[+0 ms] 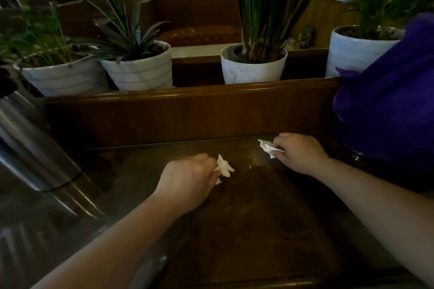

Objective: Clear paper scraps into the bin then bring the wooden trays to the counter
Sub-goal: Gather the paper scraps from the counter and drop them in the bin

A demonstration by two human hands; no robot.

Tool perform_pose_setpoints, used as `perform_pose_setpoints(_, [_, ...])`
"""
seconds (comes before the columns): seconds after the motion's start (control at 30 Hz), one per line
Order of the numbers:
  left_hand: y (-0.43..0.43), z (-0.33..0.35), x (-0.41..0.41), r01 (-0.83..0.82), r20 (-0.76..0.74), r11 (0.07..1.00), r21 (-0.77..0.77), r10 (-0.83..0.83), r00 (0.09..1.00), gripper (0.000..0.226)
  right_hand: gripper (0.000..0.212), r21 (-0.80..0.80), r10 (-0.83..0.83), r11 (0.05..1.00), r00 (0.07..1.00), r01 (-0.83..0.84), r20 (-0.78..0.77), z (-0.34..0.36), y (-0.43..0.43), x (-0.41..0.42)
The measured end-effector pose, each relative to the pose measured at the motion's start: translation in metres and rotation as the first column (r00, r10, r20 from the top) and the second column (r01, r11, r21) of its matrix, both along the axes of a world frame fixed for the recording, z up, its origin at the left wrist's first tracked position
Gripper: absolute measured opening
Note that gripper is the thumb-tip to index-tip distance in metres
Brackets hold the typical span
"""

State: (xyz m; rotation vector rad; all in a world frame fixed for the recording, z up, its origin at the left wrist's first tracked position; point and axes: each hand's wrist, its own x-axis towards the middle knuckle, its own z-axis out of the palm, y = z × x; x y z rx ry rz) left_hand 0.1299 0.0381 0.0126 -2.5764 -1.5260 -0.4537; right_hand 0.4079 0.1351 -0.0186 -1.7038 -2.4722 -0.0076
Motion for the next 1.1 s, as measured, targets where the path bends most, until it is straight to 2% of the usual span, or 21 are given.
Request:
perform_pose_setpoints(0.17, [0.002,0.013,-0.005,0.084,0.033,0.996,0.012,-0.084,0.996,0.021,0.019,0.103,-0.028,0.994,0.996,0.037,-0.084,0.017,-0.047,0.007])
perform_pose_setpoints(0.37, [0.004,0.01,0.018,0.244,0.063,0.97,0.009,-0.244,0.968,0.03,0.021,0.083,-0.115,0.988,0.974,0.133,-0.193,0.023,-0.124,0.017])
perform_pose_setpoints(0.5, [0.0,0.003,0.043,0.354,0.077,0.935,0.023,-0.354,0.932,0.028,0.02,0.037,-0.206,0.973,0.935,0.226,-0.29,0.014,-0.174,0.033])
perform_pose_setpoints(0.63, [-0.019,0.0,0.075,0.41,0.081,0.911,0.046,-0.413,0.907,0.025,0.017,0.077,-0.23,0.959,0.907,0.272,-0.353,0.011,-0.22,0.055])
perform_pose_setpoints(0.73, [-0.041,0.001,0.1,0.456,0.107,0.888,0.054,-0.459,0.882,0.027,0.007,0.055,-0.299,0.934,0.86,0.352,-0.414,0.009,-0.253,0.075])
perform_pose_setpoints(0.87, [-0.079,0.003,0.136,0.466,0.101,0.883,0.057,-0.47,0.877,0.024,0.011,0.021,-0.358,0.894,0.743,0.447,-0.566,-0.007,-0.308,0.105])
perform_pose_setpoints(1.1, [-0.155,-0.011,0.205,0.466,0.043,0.883,0.048,-0.468,0.883,0.023,0.007,-0.037,-0.358,0.876,0.598,0.48,-0.717,-0.05,-0.407,0.177])
